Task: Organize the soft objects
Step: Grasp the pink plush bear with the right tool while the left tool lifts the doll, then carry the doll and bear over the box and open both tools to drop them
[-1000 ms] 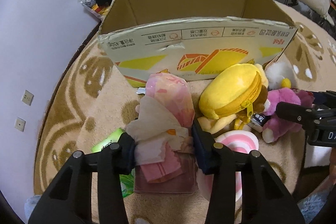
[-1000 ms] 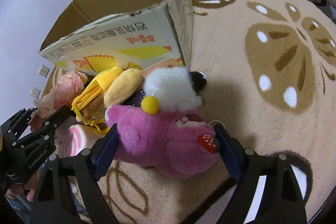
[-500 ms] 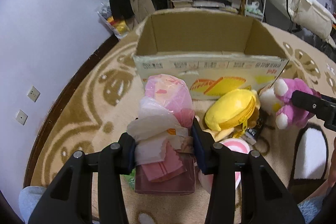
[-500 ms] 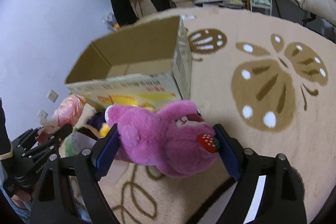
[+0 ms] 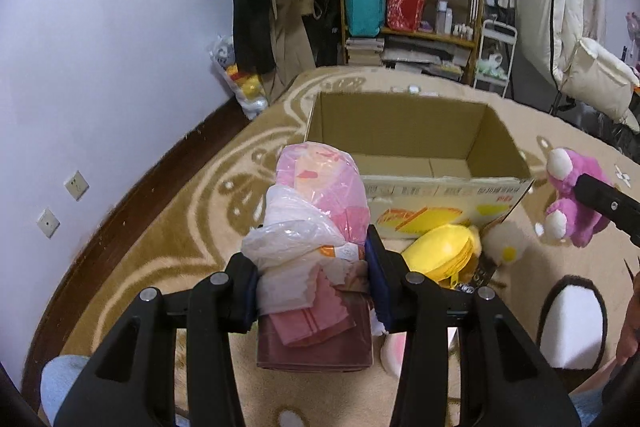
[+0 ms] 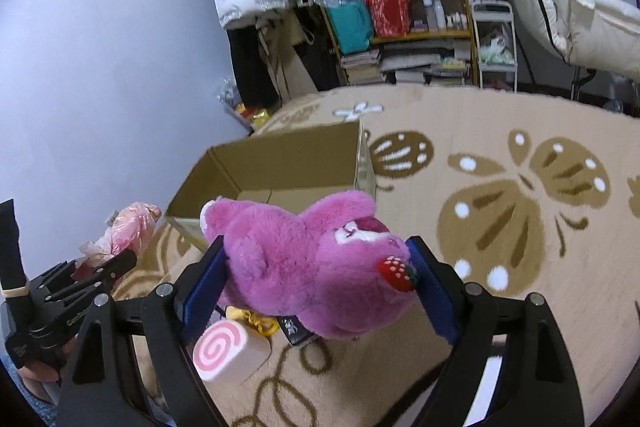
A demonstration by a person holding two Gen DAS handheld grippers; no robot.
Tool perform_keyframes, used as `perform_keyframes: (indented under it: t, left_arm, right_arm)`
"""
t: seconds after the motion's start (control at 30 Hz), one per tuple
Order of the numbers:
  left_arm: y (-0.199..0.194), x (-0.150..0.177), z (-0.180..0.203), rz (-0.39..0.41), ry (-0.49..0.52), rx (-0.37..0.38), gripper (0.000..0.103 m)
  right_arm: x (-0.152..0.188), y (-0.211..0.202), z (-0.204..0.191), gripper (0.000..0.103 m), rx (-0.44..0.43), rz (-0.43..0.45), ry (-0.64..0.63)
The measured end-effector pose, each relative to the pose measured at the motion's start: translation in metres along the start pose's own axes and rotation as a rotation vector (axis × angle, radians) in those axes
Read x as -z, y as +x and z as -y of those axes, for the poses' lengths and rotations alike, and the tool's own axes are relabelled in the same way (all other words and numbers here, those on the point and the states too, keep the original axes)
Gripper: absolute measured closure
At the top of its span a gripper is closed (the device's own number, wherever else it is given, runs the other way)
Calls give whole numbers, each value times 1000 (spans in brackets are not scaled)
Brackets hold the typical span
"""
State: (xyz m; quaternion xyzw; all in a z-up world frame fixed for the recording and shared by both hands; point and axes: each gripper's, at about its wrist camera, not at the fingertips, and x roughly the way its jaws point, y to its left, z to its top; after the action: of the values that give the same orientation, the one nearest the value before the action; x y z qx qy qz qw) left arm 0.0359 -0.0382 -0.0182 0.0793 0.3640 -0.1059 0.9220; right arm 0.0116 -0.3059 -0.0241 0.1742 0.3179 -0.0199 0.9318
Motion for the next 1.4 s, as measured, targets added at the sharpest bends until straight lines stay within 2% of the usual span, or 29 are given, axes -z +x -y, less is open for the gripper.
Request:
perform_keyframes:
  t: [0.33,0.43,0.57,0.97,1.17,1.4]
  left_arm:
    - [-27,-31,5,120,47,-16,60]
    - [-28,-42,4,138,44,-23,60]
    - [-23,-56,2,164,62,-74,60]
    - [14,-96,3,172,83,-85,60]
    - [42,-99,11,158,131,-93,60]
    - [69,-100,12,123,108,-54,60]
  right_arm:
    - [-31,-27,-24,13,-3,121,-70]
    - [-41,-26,-31,13,-2,139,-96]
    - [-54,-12,-36,13,-1,137,-113]
    - [-68,42,-34,13,12,115,-143]
    - [-67,70,-25,13,8,82,-146]
    - [-68,90,-26,13,-8,74,-165]
